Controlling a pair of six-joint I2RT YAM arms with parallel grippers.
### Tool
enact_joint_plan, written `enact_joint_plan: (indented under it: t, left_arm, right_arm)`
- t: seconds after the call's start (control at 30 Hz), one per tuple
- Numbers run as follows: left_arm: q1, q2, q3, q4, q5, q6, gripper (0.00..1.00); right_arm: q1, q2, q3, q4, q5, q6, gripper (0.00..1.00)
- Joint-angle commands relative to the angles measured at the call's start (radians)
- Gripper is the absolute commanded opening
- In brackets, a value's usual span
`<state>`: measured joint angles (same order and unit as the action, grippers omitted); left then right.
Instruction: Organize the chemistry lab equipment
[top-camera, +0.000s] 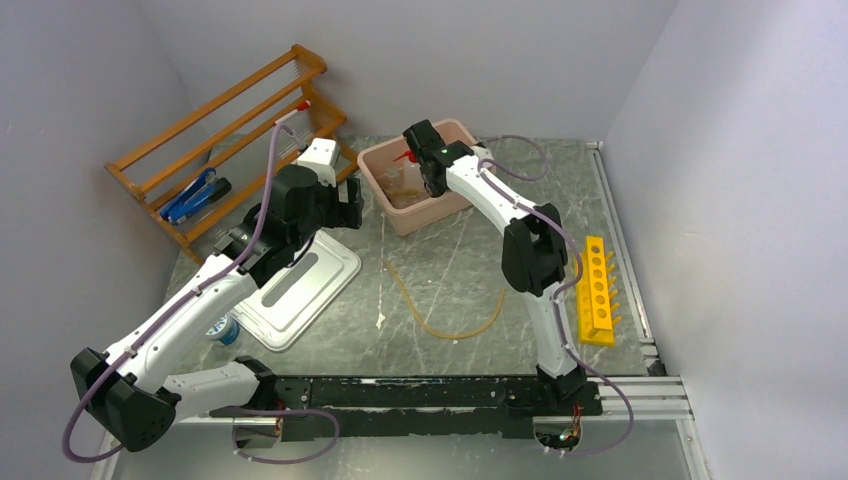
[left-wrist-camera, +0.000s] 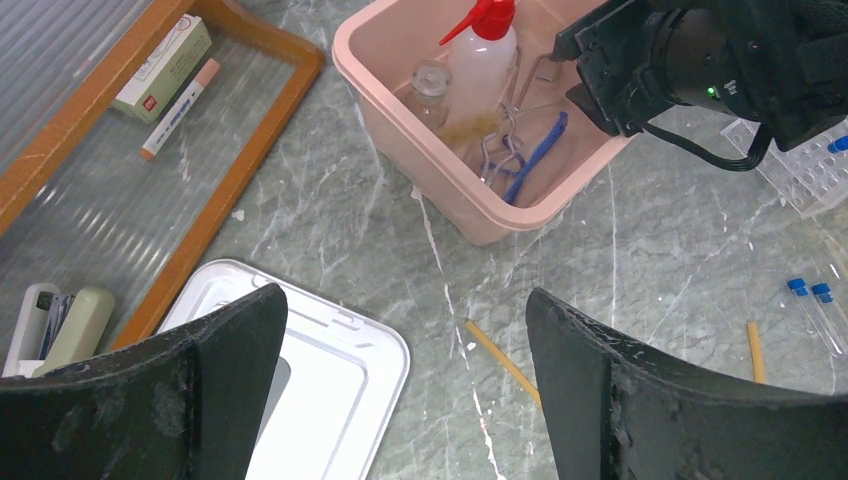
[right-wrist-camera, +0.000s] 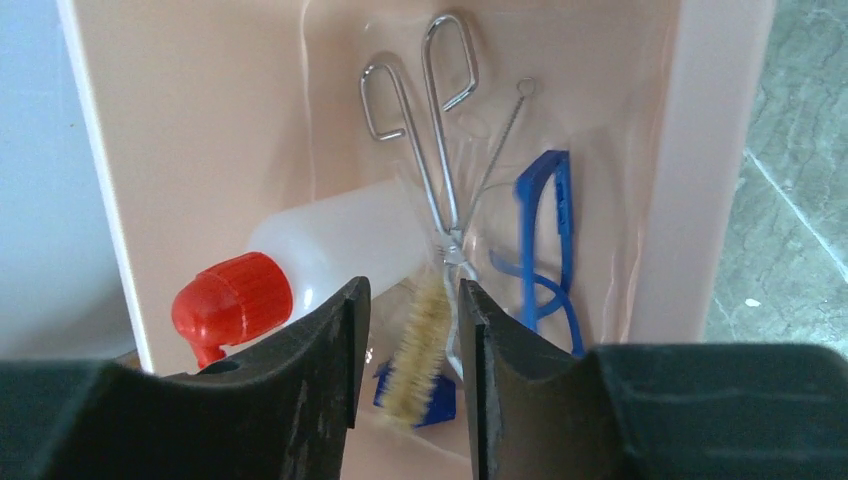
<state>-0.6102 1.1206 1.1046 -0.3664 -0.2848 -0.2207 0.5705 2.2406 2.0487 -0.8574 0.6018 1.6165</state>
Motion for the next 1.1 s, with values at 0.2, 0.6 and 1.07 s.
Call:
enact_joint_plan:
  t: [0.2,0.6,1.07]
  left_arm:
    - [0.004,-0.014,0.039,0.005,0.023,0.005,0.93]
    - [0.004,-0.018,0.013,0.042,0.028,-0.019,0.92]
    - [0.006,0.014,0.029,0.096,-0.118,-0.131,0.93]
  right_arm:
    - [-0.002,-0.173,-0.105,0.128,0.044,-0.182,0.42]
    - [-0.004,-0.629,-0.580,0.555,-0.244,-1.056,0.52]
    - [0.216,-0.860,-0.958,0.308,-0.517,-1.271,0.59]
